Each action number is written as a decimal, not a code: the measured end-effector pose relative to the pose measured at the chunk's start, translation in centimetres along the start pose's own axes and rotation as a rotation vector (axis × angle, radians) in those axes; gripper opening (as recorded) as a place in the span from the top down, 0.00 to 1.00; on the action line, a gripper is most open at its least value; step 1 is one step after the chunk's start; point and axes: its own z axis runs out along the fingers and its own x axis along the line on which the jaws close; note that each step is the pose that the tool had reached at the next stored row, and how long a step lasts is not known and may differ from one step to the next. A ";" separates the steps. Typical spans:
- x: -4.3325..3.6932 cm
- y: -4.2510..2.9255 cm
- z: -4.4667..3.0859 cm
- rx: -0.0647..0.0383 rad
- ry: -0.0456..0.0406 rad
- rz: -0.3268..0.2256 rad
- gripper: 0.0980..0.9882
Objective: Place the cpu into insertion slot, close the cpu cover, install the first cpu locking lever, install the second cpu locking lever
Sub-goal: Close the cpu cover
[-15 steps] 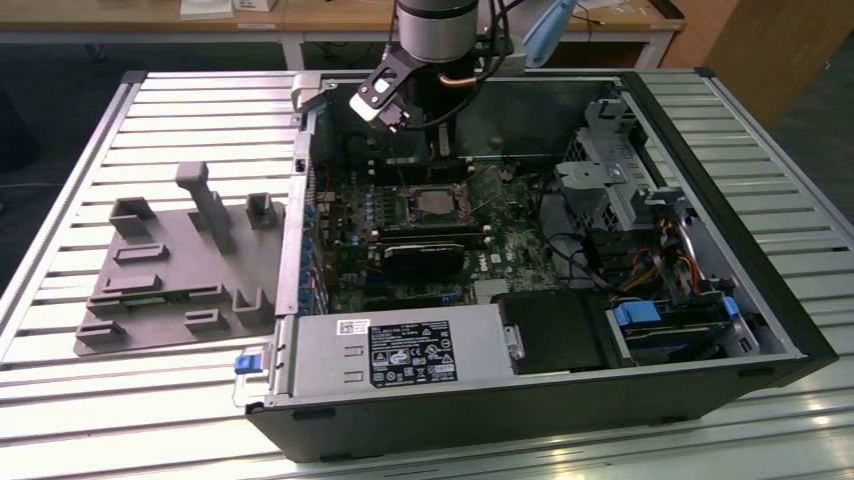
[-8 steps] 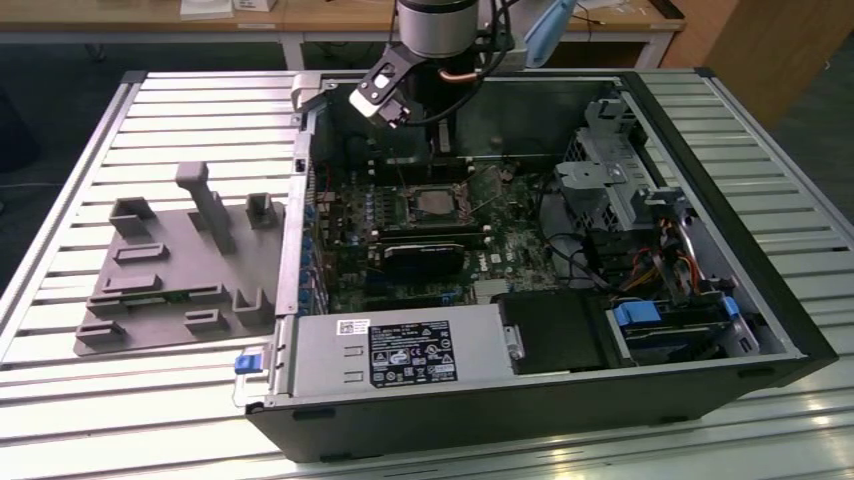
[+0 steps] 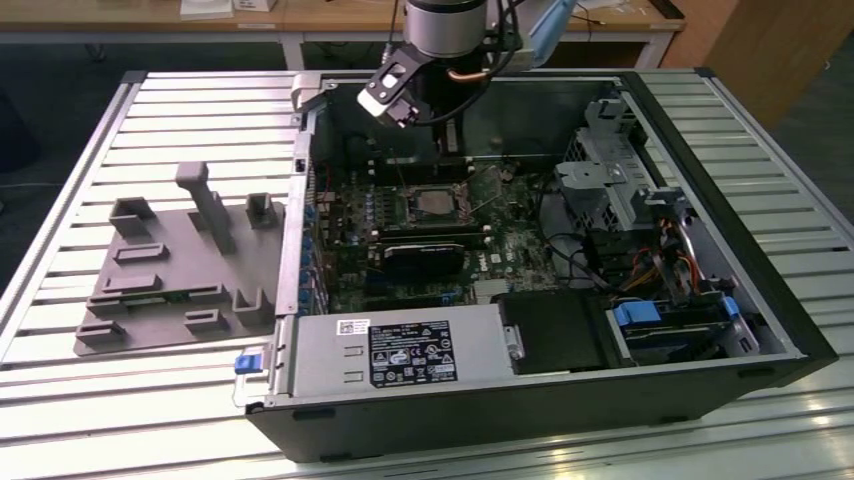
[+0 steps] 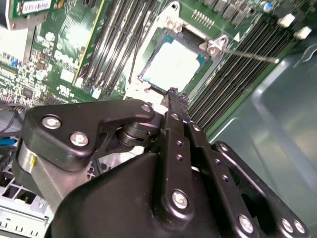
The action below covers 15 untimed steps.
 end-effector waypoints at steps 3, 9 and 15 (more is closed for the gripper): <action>0.01 0.62 0.05 0.000 0.0000 0.000 1.00; 0.05 2.09 0.17 0.000 0.0000 0.000 1.00; 0.09 3.88 0.32 0.000 0.0001 0.000 1.00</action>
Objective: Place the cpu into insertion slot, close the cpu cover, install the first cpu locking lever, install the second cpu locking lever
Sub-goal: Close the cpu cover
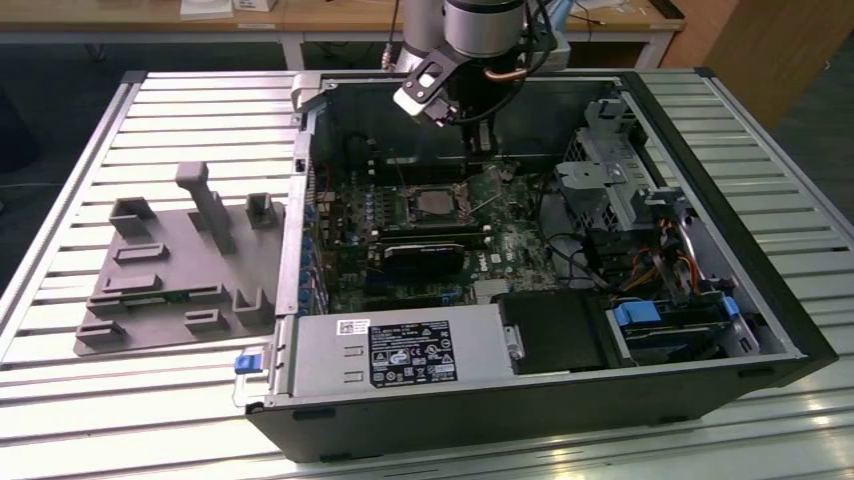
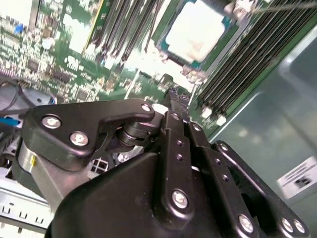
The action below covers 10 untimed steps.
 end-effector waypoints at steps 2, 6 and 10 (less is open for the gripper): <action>0.01 0.57 0.04 0.000 -0.0001 0.000 1.00; 0.04 1.64 0.13 0.000 -0.0002 0.000 1.00; 0.06 2.61 0.22 0.000 0.0000 0.000 1.00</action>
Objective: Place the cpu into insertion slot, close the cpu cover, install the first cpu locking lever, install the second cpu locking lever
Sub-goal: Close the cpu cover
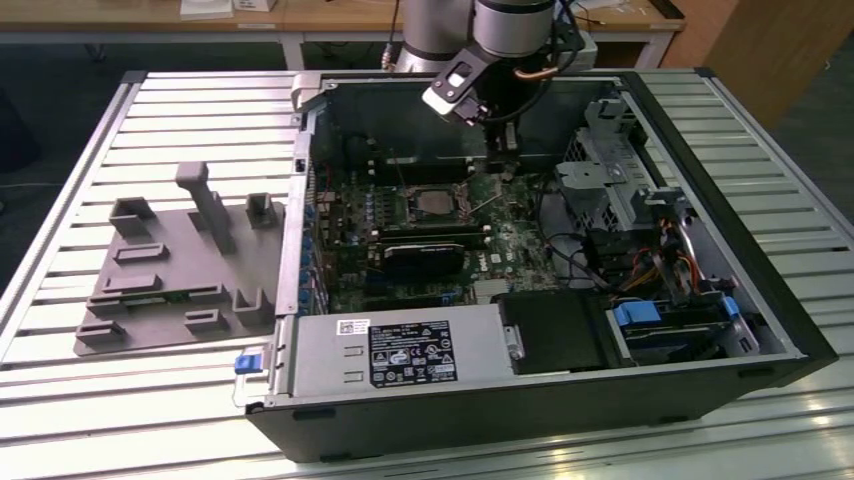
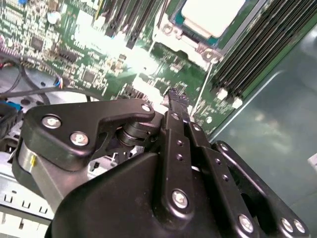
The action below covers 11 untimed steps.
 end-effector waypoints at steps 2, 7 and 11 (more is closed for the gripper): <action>0.01 0.47 0.04 0.000 0.0000 0.000 1.00; 0.04 1.61 0.13 0.000 -0.0001 0.000 1.00; 0.05 2.38 0.19 0.000 -0.0001 0.000 1.00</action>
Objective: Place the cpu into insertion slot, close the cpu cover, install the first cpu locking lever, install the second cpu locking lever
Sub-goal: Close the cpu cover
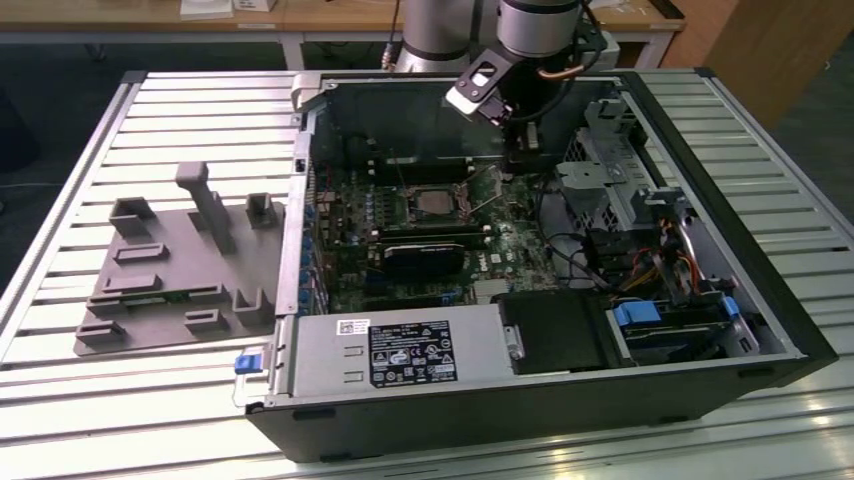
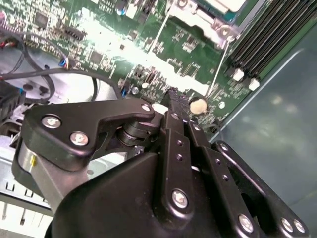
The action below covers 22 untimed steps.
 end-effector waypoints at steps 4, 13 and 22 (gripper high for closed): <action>0.02 0.52 0.06 0.000 -0.0001 0.000 1.00; 0.01 0.53 0.71 0.001 -0.0003 0.000 1.00; 0.01 0.44 1.80 0.003 -0.0096 -0.001 1.00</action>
